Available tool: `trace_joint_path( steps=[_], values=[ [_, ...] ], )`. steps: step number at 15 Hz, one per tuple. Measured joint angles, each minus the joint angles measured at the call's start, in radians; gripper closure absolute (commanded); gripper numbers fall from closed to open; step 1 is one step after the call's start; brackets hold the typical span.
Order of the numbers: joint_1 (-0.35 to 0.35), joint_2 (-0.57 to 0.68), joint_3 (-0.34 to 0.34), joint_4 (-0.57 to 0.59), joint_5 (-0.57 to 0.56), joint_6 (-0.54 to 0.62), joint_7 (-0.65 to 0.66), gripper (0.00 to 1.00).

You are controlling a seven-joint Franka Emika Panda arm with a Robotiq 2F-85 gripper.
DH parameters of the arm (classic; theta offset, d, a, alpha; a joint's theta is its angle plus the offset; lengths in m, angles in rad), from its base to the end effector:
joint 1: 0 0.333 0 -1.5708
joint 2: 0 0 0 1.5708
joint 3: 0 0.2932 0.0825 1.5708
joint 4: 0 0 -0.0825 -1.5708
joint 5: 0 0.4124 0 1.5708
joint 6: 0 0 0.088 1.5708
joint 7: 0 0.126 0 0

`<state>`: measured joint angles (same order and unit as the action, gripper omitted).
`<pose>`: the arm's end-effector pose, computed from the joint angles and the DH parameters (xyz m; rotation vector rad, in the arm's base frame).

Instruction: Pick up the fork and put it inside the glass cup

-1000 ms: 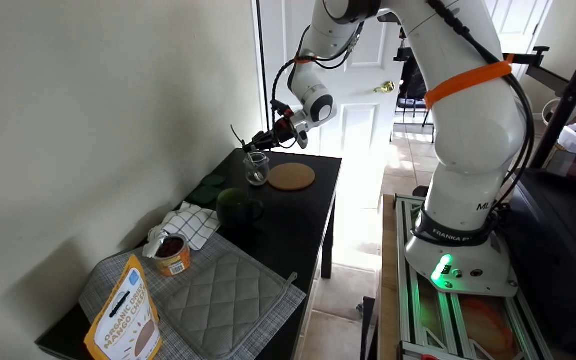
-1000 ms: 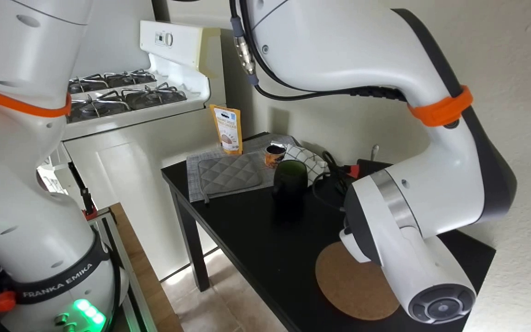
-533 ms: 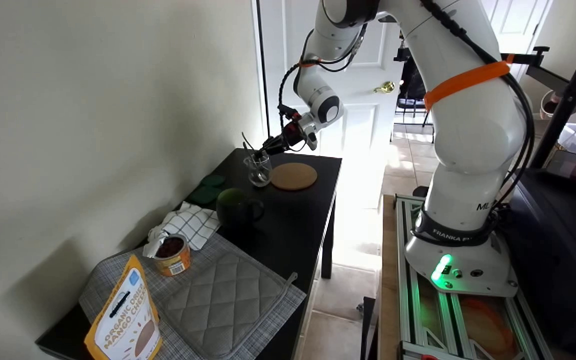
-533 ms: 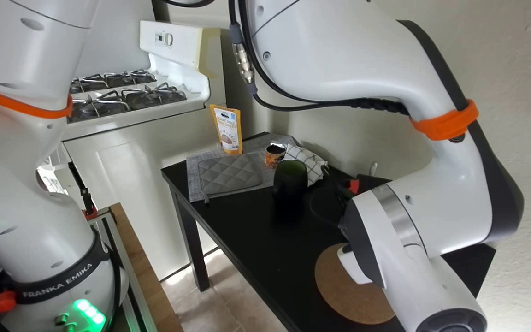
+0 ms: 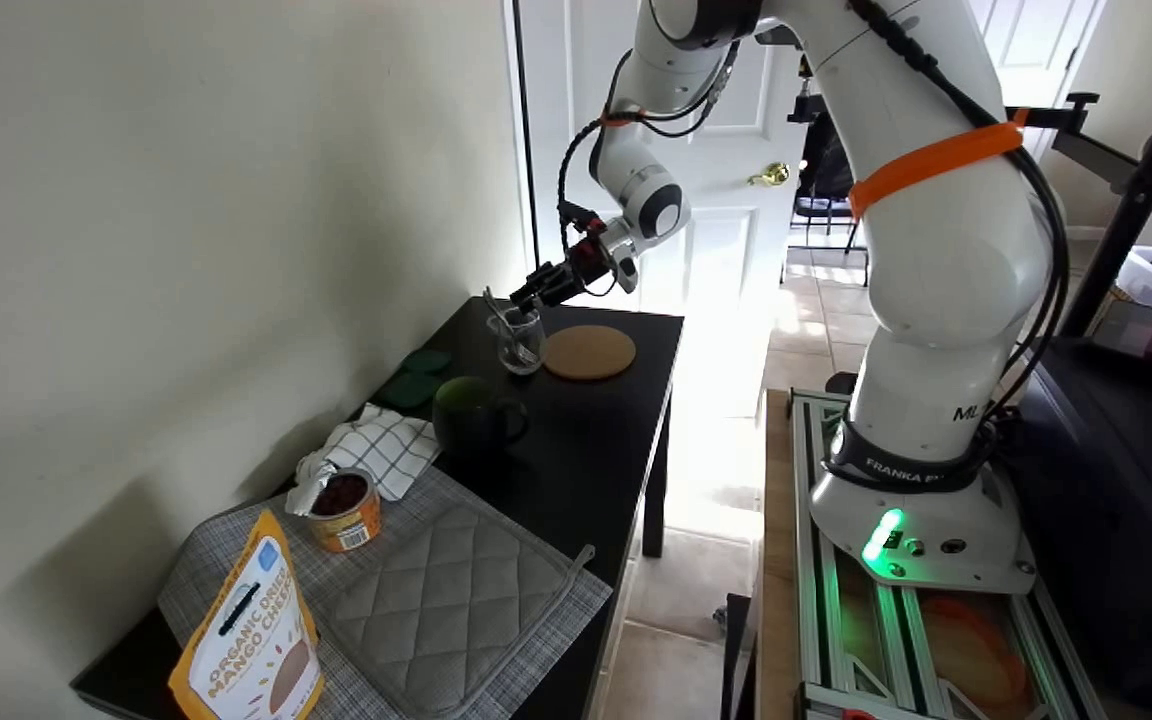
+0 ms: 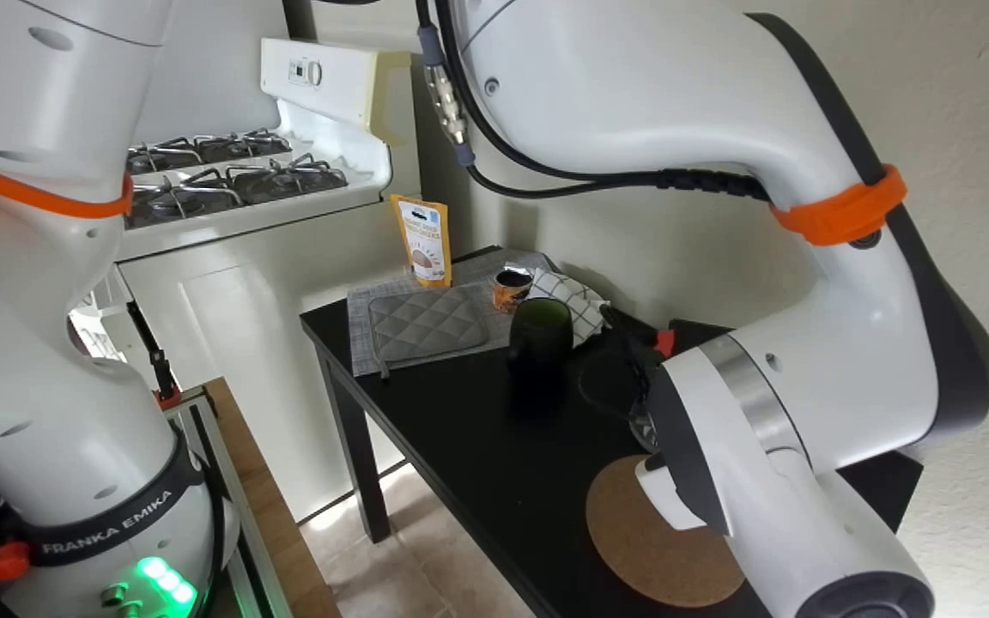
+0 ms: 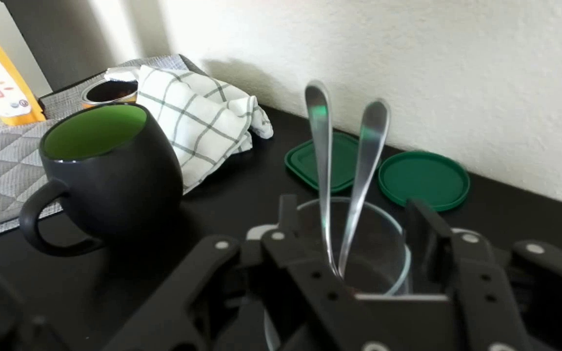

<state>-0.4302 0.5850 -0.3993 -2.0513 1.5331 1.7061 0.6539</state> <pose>0.4479 -0.3378 0.1185 -0.6410 1.8577 0.5721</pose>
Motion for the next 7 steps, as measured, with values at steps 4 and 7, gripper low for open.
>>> trace_joint_path(
  steps=[4,7],
  values=[
    [0.034,-0.109,-0.005,-0.033,-0.153,-0.002,-0.019,0.00],
    [0.076,-0.258,-0.011,-0.109,-0.312,-0.002,-0.056,0.00]
  ],
)
